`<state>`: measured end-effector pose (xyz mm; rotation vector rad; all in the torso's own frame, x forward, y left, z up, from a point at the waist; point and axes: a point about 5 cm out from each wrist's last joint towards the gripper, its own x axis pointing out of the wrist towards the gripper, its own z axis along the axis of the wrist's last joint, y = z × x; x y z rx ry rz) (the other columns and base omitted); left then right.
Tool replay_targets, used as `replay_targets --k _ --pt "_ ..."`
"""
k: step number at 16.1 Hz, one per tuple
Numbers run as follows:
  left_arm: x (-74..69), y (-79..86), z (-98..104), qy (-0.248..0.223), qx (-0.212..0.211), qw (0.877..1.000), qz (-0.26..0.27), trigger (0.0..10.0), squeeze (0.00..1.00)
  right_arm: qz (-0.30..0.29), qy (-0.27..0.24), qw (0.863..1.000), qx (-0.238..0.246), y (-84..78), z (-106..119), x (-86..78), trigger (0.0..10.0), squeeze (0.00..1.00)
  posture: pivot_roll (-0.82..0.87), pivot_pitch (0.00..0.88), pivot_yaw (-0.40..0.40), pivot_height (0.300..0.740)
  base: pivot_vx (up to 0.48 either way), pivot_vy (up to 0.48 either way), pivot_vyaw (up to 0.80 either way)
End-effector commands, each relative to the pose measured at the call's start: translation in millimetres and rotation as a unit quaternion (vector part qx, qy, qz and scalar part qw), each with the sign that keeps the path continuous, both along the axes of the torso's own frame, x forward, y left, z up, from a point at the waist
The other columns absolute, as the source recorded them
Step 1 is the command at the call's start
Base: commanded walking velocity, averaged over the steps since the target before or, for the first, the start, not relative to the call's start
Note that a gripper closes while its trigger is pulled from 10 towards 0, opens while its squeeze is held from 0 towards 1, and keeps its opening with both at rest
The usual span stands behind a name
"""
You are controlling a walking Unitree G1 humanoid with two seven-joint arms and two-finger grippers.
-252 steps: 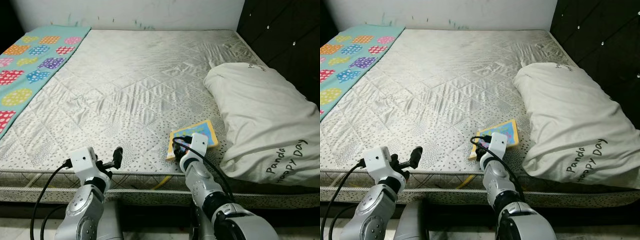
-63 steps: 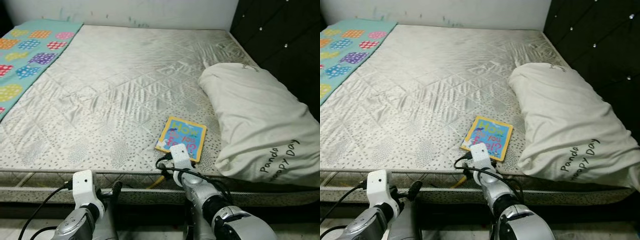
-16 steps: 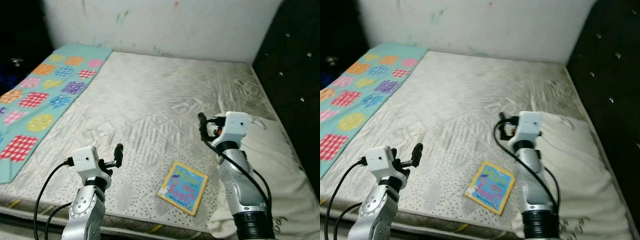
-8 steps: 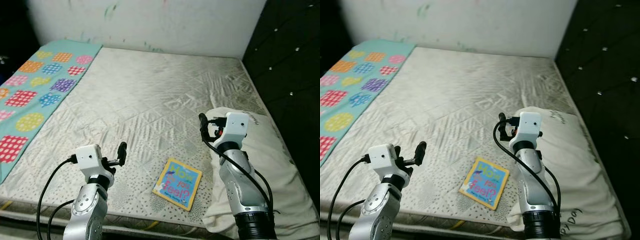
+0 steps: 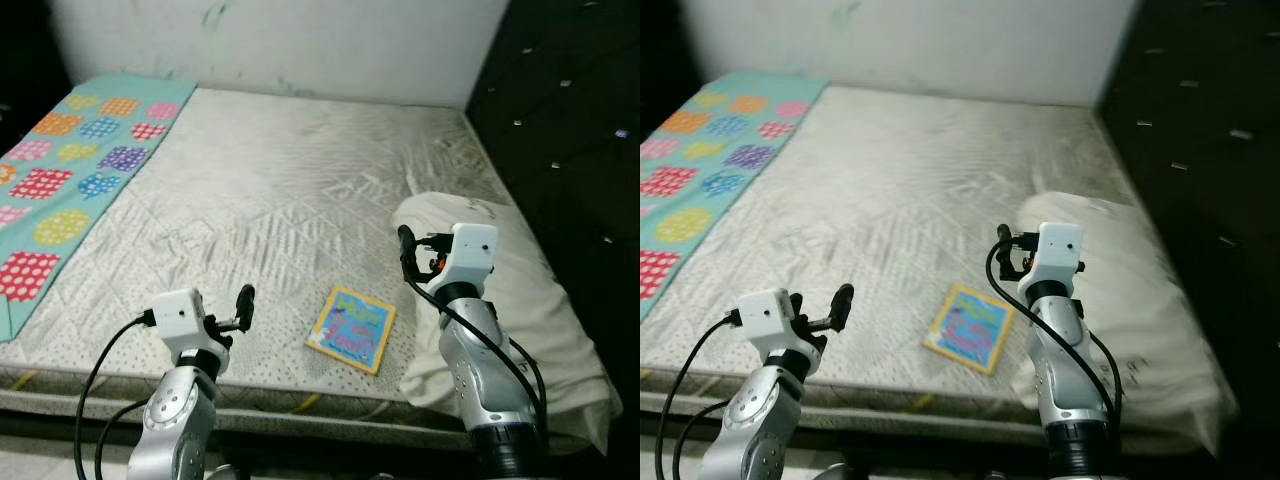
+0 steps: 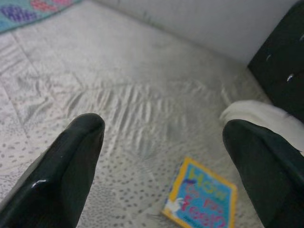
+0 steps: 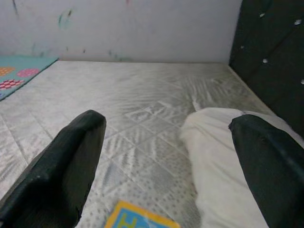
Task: Clean up the room
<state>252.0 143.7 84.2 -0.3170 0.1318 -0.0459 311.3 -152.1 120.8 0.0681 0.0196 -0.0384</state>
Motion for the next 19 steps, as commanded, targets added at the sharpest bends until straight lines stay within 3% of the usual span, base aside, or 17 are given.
replay_targets --k 1,3,12,19 --pt "-4.3 2.2 -3.1 0.008 -0.008 1.000 0.010 10.0 0.00 0.007 -0.014 1.000 -0.005 5.0 8.8 3.8 10.0 0.00 -0.06 0.000 -0.025 0.740 0.000 0.000 0.00" --pt "-5.0 3.9 -2.2 -0.001 -0.022 1.000 0.010 10.0 0.00 0.007 -0.012 1.000 -0.009 3.8 7.4 3.4 10.0 0.00 -0.06 0.000 -0.026 0.740 0.000 0.000 0.00" --pt "-5.3 8.4 -4.5 0.007 -0.010 1.000 0.017 10.0 0.00 0.008 -0.010 1.000 -0.010 3.6 5.9 4.2 10.0 0.00 -0.06 0.000 -0.024 0.740 0.000 0.000 0.00" --pt "-6.2 6.1 -3.2 -0.004 -0.015 1.000 -0.001 10.0 0.00 0.007 -0.006 1.000 -0.015 1.8 3.4 3.9 10.0 0.00 -0.06 0.000 -0.026 0.740 0.116 0.000 -0.74"
